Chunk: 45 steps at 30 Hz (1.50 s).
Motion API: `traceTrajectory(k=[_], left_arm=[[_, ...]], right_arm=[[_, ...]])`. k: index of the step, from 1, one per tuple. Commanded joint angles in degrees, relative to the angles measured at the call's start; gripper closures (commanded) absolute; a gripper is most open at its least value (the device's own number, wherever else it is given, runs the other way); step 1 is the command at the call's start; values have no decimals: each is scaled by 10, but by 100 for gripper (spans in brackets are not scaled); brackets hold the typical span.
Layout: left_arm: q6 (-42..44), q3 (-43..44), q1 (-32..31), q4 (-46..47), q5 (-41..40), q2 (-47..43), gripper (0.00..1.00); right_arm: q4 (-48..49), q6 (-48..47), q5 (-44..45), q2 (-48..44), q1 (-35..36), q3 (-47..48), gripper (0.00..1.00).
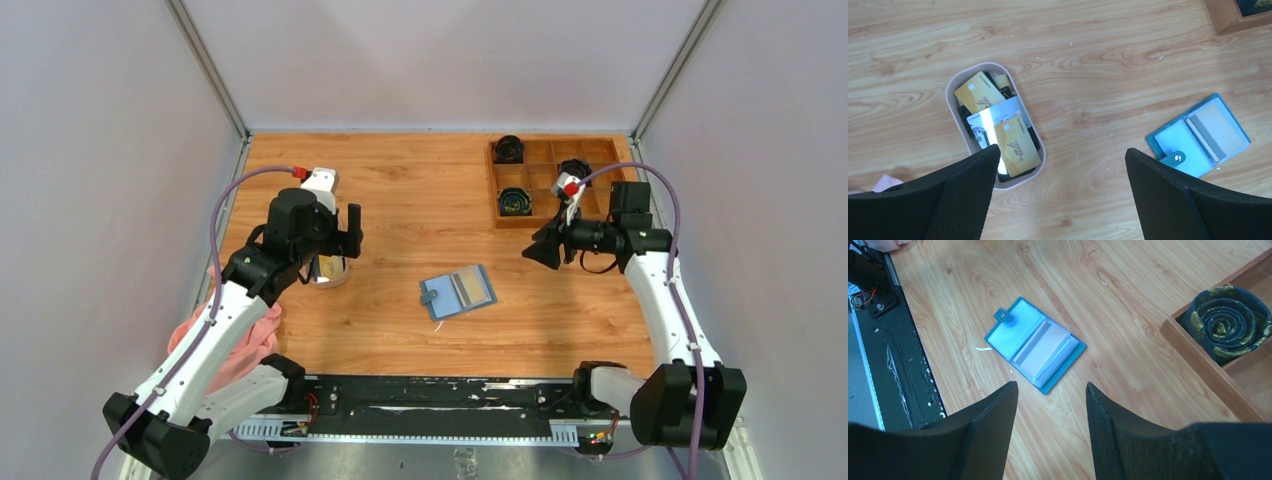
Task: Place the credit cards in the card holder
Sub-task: Pick up the credit card from the storage box.
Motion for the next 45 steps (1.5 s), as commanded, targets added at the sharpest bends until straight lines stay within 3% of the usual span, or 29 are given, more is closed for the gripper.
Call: traceTrajectory(k=[1, 19, 25, 45], left_arm=[[-26, 12, 6, -22, -12, 4, 0], [-43, -16, 113, 19, 68, 64, 0], [-30, -15, 121, 27, 69, 96, 0], [-19, -28, 125, 71, 77, 135, 0]], right_arm=[[-11, -19, 10, 3, 14, -5, 44], [7, 4, 79, 32, 67, -8, 44], [19, 21, 121, 42, 72, -7, 44], [20, 15, 130, 47, 72, -8, 44]])
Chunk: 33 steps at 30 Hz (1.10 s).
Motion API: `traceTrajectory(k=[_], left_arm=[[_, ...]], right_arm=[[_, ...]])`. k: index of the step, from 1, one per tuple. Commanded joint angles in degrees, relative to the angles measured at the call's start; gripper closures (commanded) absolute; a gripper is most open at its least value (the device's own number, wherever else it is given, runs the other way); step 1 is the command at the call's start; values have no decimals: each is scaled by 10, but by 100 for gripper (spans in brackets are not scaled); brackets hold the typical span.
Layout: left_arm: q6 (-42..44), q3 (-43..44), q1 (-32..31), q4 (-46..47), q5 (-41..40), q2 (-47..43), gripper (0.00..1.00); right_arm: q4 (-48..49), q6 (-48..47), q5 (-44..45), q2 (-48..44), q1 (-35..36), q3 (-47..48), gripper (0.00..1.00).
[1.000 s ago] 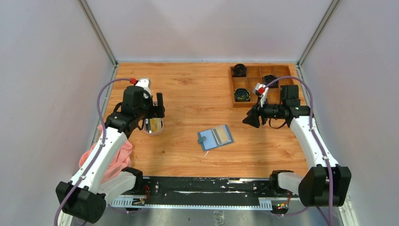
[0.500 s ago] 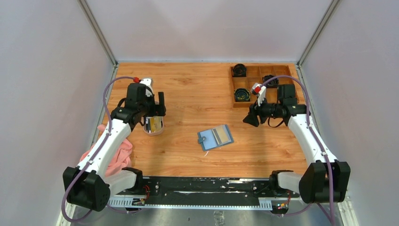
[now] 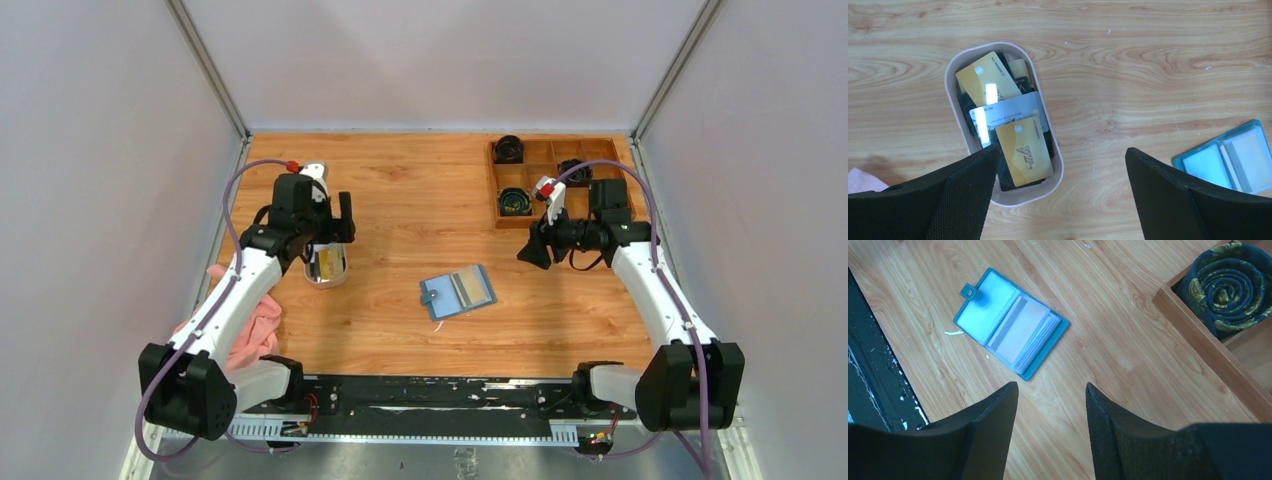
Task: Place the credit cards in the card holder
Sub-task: Pick up the credit card from the storage box.
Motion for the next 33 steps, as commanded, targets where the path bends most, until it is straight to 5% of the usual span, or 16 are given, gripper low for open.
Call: traceTrajectory(k=[1, 33], left_arm=[[16, -12, 8, 18, 7, 17, 0], [49, 2, 28, 36, 47, 83, 4]], right_arm=[[3, -1, 4, 1, 9, -8, 44], [7, 3, 52, 30, 27, -6, 44]])
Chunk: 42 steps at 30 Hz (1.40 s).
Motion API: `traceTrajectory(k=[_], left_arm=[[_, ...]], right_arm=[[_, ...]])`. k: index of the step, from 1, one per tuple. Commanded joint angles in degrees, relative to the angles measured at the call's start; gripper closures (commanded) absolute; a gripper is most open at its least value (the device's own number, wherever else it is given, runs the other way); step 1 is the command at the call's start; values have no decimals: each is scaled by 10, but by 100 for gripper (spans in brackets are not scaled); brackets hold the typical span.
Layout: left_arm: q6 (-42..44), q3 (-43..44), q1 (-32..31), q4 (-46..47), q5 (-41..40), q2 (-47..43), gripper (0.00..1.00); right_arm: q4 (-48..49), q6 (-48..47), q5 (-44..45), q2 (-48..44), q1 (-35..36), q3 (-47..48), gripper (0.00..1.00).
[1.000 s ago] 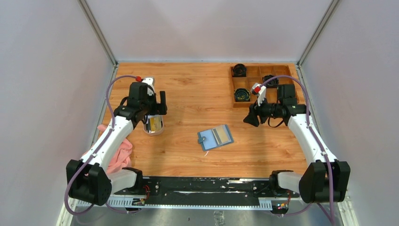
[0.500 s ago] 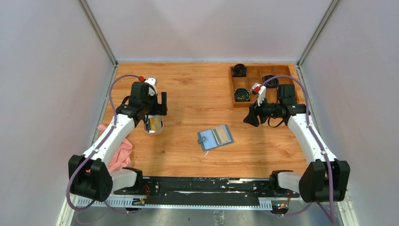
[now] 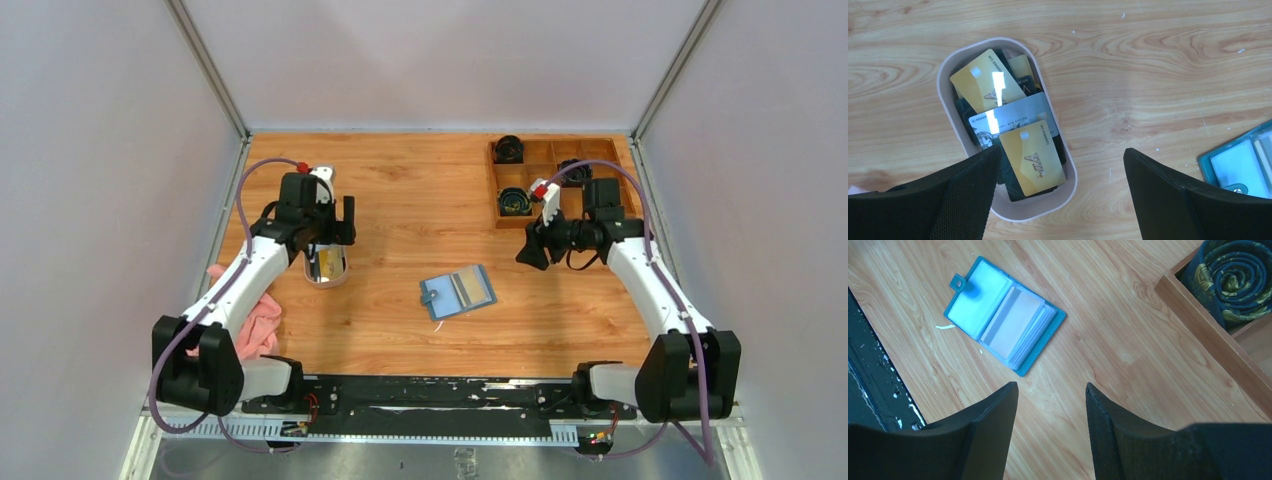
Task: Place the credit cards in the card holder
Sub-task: Pick up the credit card from the storage box.
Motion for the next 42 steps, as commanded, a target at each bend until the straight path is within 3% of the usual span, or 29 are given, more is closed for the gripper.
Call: traceTrajectory(k=[1, 6, 13, 16, 21, 33, 42], left_arm=[[-5, 11, 19, 14, 34, 31, 6], [-7, 53, 23, -9, 12, 87, 17], [42, 78, 27, -51, -70, 111, 46], [49, 67, 46, -59, -58, 105, 52], [41, 46, 62, -68, 7, 112, 53], [35, 45, 66, -95, 25, 157, 53], [12, 35, 70, -88, 36, 180, 47]], right_arm=[[7, 5, 38, 12, 22, -4, 44], [8, 16, 63, 27, 36, 0, 44], [9, 17, 67, 23, 40, 0, 44], [8, 17, 65, 22, 41, 1, 44], [8, 17, 63, 18, 41, 0, 44], [8, 17, 62, 17, 41, -1, 44], [7, 17, 58, 16, 41, -1, 44]])
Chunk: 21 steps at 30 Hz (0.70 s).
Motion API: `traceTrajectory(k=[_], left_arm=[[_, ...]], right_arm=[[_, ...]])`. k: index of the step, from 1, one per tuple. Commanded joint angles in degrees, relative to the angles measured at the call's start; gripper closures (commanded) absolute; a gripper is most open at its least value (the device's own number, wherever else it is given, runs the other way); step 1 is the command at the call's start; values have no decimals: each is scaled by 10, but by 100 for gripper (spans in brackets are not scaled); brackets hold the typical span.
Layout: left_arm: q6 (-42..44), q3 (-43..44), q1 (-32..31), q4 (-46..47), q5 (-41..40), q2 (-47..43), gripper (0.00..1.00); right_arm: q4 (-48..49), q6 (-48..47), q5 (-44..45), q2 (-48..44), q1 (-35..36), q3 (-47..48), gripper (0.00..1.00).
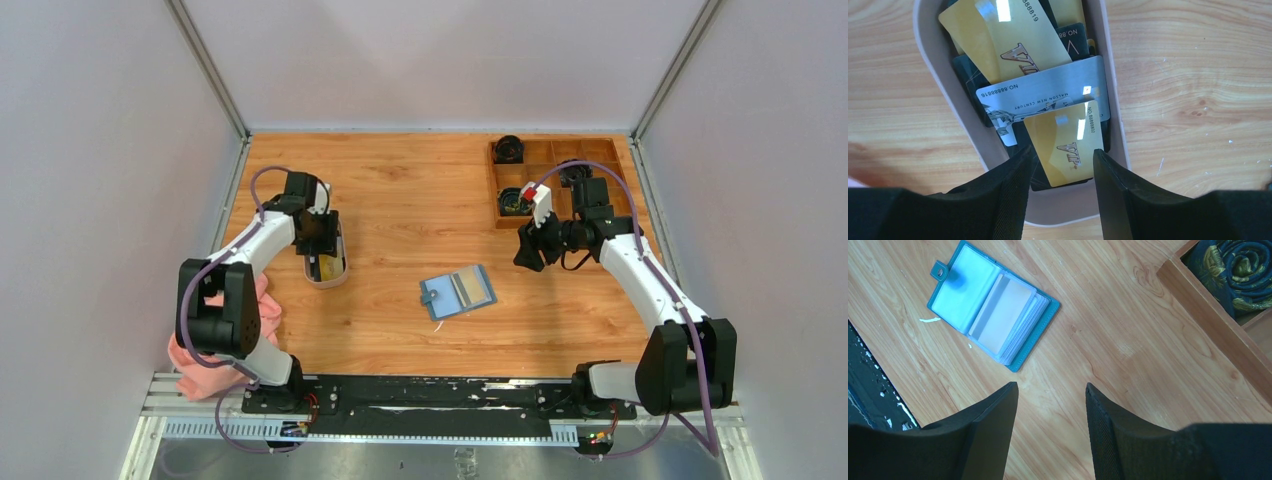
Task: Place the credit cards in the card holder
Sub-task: Pick up the credit card from the storage box.
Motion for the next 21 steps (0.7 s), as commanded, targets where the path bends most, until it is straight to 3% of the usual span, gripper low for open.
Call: traceTrajectory(k=[1, 21], left_arm=[[-15, -9, 5, -2, 18, 20, 47], [-35, -18, 5, -8, 4, 49, 33]], right_arm=[[2, 6, -2, -10, 9, -1, 44], [0, 6, -7, -12, 9, 1, 44]])
